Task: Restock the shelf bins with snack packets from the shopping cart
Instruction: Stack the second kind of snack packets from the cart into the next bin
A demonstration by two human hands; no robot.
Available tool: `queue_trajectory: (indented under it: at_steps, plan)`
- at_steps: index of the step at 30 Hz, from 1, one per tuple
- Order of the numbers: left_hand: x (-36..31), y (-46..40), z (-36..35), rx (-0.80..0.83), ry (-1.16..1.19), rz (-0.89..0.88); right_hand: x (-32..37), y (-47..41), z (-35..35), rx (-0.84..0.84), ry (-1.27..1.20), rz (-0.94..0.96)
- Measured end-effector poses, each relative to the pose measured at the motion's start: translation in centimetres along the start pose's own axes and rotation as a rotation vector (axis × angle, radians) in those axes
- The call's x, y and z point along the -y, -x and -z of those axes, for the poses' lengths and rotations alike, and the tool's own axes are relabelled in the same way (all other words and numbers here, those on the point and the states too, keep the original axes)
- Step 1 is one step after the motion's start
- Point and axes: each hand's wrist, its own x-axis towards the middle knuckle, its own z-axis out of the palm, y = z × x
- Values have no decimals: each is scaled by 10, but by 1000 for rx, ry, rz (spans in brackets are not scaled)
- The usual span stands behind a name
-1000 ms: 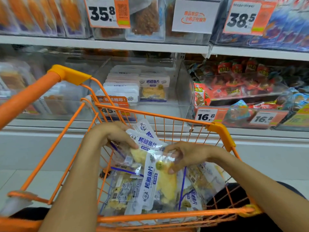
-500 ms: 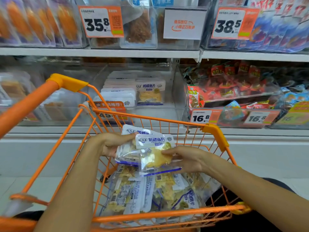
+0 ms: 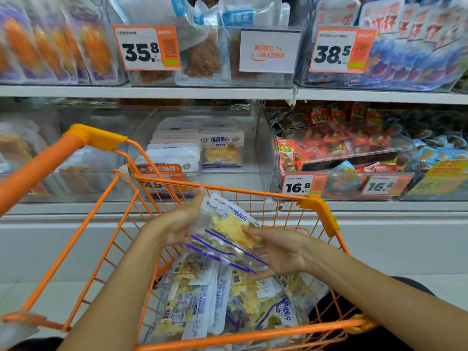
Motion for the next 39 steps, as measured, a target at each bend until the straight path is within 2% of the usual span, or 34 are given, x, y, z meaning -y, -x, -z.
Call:
queue_trajectory:
  at_steps: [3,6,7,11,13,17,19,21,24,28,30,34,37,39]
  plan:
    - [-11,9,-8,95,-53,-31,7,11,-2,-59,22,54]
    - [-21,28,-12,27,-474,-156,18,23,-3,-121,107,170]
    - [-26,36,-15,8,-544,-209,24,28,-6,-142,155,218]
    - [-55,59,-15,74,-404,-384,52,33,-11,-186,328,482]
    - [-74,61,-14,-55,-439,-476,67,32,-12,-242,414,675]
    - [-103,49,-15,-423,-435,-747,101,29,-22,-515,580,1053]
    - [-112,33,-12,-632,-490,-814,114,18,-24,-621,661,1122]
    - [-116,15,-7,-789,-608,-807,122,0,-23,-681,707,1109]
    - [-123,-9,3,-877,-738,-788,137,-26,-21,-748,777,1054]
    - [-134,-34,15,-987,-1031,-576,160,-54,-19,-761,881,832]
    - [-138,-49,19,-993,-1185,-483,169,-71,-17,-731,840,702]
    - [-146,-77,23,-987,-1424,-373,178,-104,-7,-722,772,557]
    - [-150,-95,25,-1022,-1613,-335,183,-128,0,-726,806,481]
    - [-149,-103,28,-1056,-1666,-338,185,-140,3,-792,898,450]
